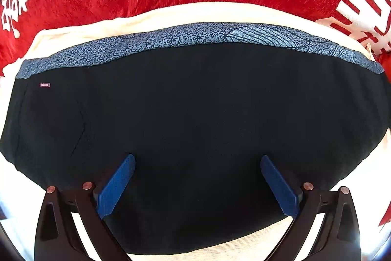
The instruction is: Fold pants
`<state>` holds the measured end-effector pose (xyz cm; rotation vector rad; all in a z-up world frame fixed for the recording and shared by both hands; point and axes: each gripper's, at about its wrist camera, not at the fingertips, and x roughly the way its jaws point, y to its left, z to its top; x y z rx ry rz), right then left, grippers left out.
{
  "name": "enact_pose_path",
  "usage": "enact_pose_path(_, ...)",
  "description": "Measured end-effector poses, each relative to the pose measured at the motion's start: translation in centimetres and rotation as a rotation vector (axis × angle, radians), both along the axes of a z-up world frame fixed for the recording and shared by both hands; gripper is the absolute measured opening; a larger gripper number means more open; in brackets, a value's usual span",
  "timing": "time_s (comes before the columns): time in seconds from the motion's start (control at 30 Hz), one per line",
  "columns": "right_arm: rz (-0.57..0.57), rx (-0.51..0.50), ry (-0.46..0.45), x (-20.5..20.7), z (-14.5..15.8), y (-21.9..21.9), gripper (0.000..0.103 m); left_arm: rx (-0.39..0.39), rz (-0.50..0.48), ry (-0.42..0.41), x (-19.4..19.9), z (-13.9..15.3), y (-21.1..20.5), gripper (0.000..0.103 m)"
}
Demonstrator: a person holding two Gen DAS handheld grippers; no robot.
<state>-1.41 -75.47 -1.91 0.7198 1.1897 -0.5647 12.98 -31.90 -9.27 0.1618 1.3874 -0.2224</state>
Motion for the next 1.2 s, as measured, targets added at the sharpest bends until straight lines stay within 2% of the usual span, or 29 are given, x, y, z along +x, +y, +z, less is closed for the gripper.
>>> enact_pose_path(0.1,0.191,-0.143,0.008,2.4,1.5,1.7,0.015,0.023,0.002,-0.005,-0.2,0.1,-0.3,0.103)
enact_pose_path(0.13,0.242,-0.185,0.026,2.8,1.6,2.3,0.018,0.036,0.010,-0.008,-0.4,0.2,-0.4,0.103)
enact_pose_path(0.2,0.334,-0.256,0.079,3.2,1.5,3.7,0.018,0.058,0.027,-0.009,-0.6,0.5,-0.9,0.103)
enact_pose_path(0.23,0.346,-0.265,0.096,3.0,1.4,4.1,0.024,0.070,0.034,-0.010,-0.7,0.6,-1.1,0.103)
enact_pose_path(0.37,0.310,-0.184,0.081,0.6,1.7,4.3,0.036,0.109,0.032,-0.027,-0.4,0.6,-1.9,0.103)
enact_pose_path(0.47,0.262,-0.097,0.069,-1.8,1.3,4.5,0.038,0.132,0.023,-0.031,-0.5,1.0,-2.6,0.103)
enact_pose_path(0.53,0.211,-0.019,0.056,-5.2,0.7,4.1,0.038,0.152,0.025,-0.027,-0.6,1.2,-3.0,0.103)
enact_pose_path(0.63,0.155,0.026,0.046,-6.2,0.0,3.5,0.038,0.205,0.018,-0.026,-0.3,1.6,-4.1,0.103)
enact_pose_path(0.67,0.135,0.035,0.038,-6.4,0.1,3.1,0.038,0.227,0.010,-0.031,-0.3,2.6,-4.8,0.103)
enact_pose_path(0.73,0.119,0.039,0.007,-6.3,0.5,2.5,0.038,0.241,-0.011,-0.048,-0.9,3.6,-6.1,0.103)
enact_pose_path(0.87,0.172,-0.013,-0.097,-3.2,2.2,1.2,0.038,0.189,-0.038,-0.080,-2.0,5.7,-8.8,0.103)
enact_pose_path(0.97,0.199,-0.011,-0.135,-0.7,2.2,0.1,0.038,0.172,-0.073,-0.083,-1.8,5.8,-11.2,0.103)
enact_pose_path(1.03,0.213,-0.002,-0.103,1.2,0.4,-1.1,0.038,0.177,-0.088,-0.084,-1.9,5.6,-13.1,0.103)
enact_pose_path(1.07,0.204,-0.019,-0.044,1.6,-0.7,-1.8,0.029,0.182,-0.089,-0.082,-1.9,5.4,-13.7,0.103)
enact_pose_path(1.1,0.192,-0.011,-0.027,2.5,-1.1,-2.4,0.026,0.181,-0.086,-0.079,-1.9,5.4,-14.5,0.103)
enact_pose_path(1.2,0.144,0.028,-0.086,0.9,0.0,-2.7,0.030,0.157,-0.089,-0.083,-2.6,5.9,-17.0,0.103)
